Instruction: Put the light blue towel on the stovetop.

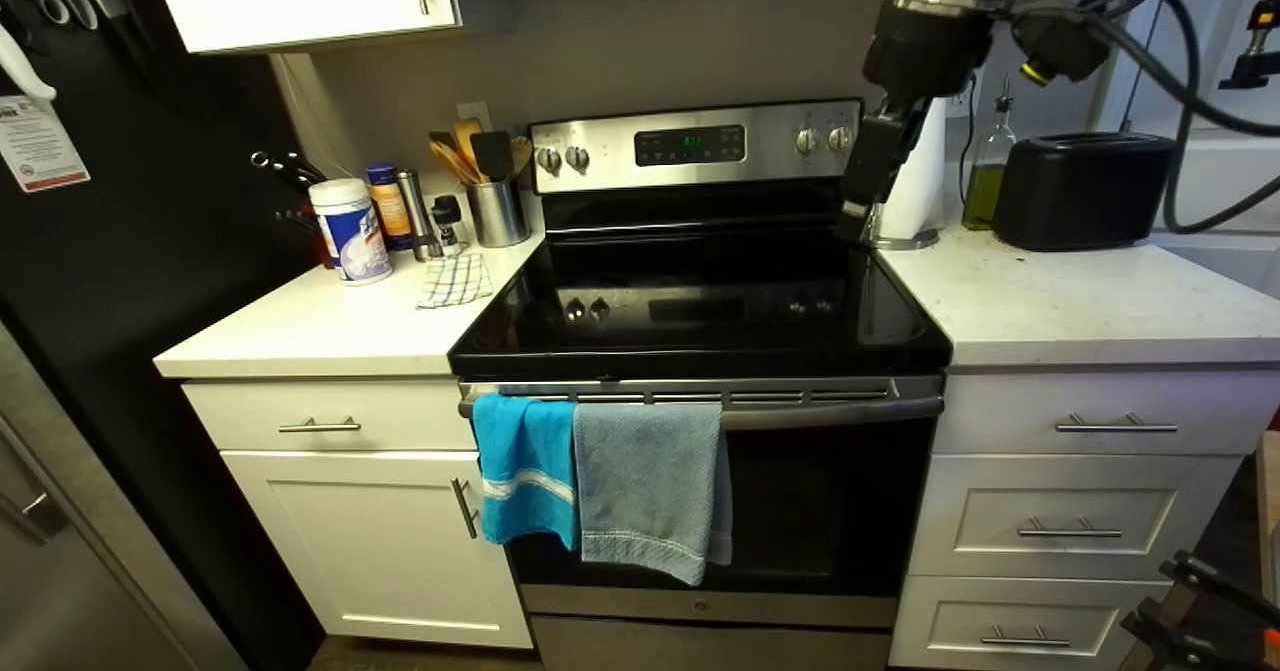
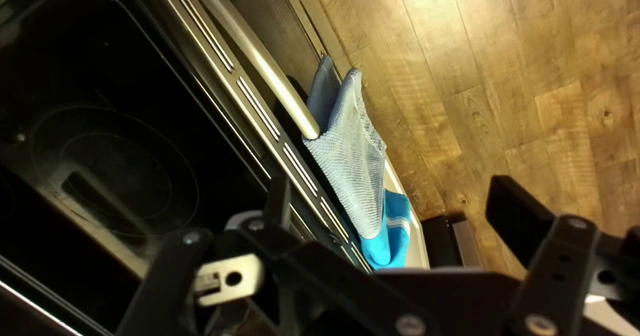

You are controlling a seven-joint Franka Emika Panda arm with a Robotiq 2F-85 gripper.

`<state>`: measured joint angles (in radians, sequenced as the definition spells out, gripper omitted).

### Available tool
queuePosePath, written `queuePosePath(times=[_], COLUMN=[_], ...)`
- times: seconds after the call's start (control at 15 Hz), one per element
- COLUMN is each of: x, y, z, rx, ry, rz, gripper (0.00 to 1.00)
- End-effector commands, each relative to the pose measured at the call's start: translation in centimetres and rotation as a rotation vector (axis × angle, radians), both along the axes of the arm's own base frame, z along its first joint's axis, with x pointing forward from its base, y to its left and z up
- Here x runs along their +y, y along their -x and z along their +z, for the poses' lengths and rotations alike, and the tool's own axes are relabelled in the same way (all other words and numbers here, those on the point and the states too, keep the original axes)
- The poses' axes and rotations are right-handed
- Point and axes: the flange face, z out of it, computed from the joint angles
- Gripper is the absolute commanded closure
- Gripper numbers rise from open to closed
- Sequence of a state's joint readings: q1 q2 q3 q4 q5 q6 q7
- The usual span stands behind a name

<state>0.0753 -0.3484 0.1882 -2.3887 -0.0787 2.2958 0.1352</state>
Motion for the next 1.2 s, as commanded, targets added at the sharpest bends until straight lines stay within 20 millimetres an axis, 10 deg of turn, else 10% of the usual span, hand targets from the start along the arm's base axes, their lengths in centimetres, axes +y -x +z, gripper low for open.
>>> queuePosePath(times=[0.0, 0.47, 1.13], x=[2.0, 4.0, 3.8], y=[-3.2, -6.6, -7.2], z=[-2.5, -6.5, -7.1], rx=[0.021, 0.046, 0.063], ry=[0.036, 0.107, 0.122], rz=[0.080, 0.130, 0.138], gripper=[0.00, 0.00, 0.00])
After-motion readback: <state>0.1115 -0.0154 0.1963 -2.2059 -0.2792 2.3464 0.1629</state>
